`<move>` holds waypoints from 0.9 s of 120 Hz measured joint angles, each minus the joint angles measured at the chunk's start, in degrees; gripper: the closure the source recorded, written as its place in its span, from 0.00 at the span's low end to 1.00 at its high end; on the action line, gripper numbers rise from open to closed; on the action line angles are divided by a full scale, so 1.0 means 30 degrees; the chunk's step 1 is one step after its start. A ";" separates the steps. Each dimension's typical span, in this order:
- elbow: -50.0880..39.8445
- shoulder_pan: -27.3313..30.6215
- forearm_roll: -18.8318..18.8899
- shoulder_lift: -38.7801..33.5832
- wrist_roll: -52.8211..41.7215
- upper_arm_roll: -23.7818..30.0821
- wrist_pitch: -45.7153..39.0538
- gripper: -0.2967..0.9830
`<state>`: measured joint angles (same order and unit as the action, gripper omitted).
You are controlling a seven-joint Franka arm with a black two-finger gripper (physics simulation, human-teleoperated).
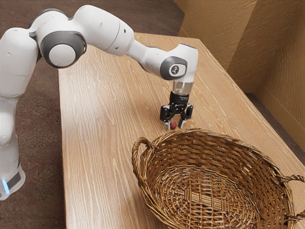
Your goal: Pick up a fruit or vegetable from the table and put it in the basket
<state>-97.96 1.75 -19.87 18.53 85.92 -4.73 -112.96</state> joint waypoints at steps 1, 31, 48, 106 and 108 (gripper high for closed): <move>0.0002 -0.0001 0.0000 -0.0002 -0.0002 0.0000 0.0000 0.47; -0.0012 0.0000 0.0033 -0.0070 -0.0030 -0.0005 0.0003 0.62; -0.0018 0.0000 0.0055 -0.0094 -0.0031 -0.0006 0.0015 0.64; 0.0568 -0.1894 0.1081 -0.1872 0.0155 -0.0032 0.0030 0.65; 0.0669 -0.2077 0.1231 -0.2011 0.0185 -0.0033 0.0030 0.65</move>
<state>-95.96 -4.48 -16.17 12.50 86.47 -4.83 -112.87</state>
